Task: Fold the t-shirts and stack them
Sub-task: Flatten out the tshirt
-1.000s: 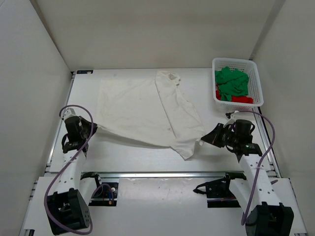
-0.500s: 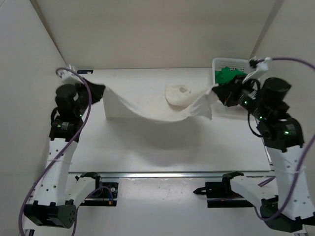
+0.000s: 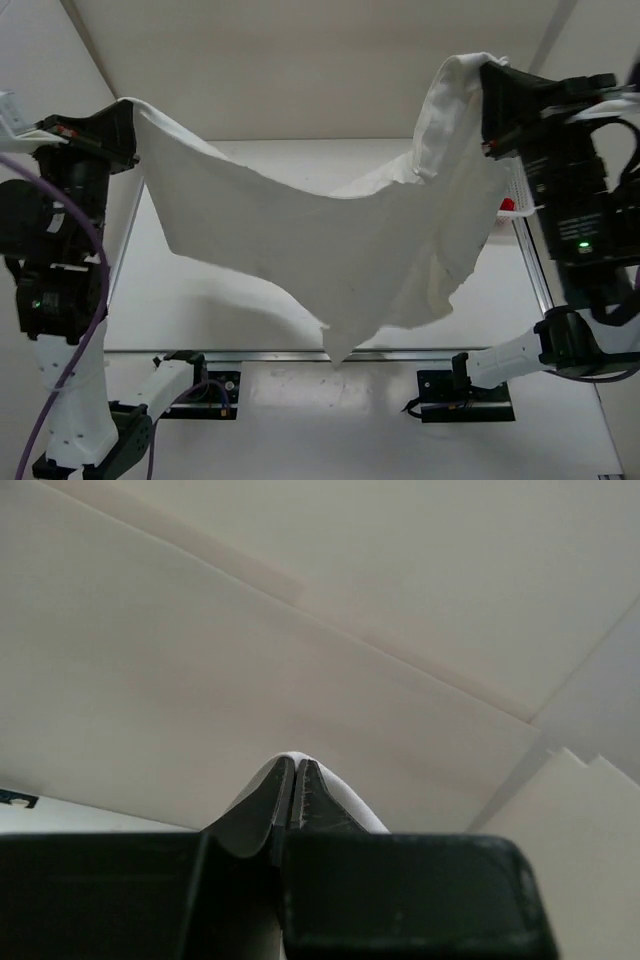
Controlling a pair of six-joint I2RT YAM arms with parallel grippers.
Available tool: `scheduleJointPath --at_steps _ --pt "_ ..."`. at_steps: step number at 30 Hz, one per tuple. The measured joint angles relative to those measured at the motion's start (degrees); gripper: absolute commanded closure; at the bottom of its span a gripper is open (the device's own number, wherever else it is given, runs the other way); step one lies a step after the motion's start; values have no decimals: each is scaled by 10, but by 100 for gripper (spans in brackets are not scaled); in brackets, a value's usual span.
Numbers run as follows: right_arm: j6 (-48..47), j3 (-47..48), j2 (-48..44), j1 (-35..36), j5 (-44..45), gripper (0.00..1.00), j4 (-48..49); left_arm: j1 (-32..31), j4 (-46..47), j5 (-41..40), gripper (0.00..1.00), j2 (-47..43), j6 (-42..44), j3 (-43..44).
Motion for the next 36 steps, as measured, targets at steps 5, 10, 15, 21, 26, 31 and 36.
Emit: scheduleJointPath --at_steps 5,10,15,21,26,31,36 --pt "35 -69 21 -174 -47 100 -72 49 19 4 100 9 -1 -119" --pt "259 -207 64 -542 -321 100 -223 77 39 15 100 47 -4 -258" --pt "376 -200 210 -695 -534 100 -348 98 44 16 100 111 -4 -343" --pt "470 95 435 -775 -681 100 -364 95 23 19 100 303 -6 -173" --pt "556 128 395 -870 -755 100 -297 91 3 19 100 397 -5 81" --pt "592 114 288 -923 -803 100 -220 103 19 17 100 348 -4 145" --pt "574 71 235 -903 -821 100 -191 118 49 -12 100 311 4 112"
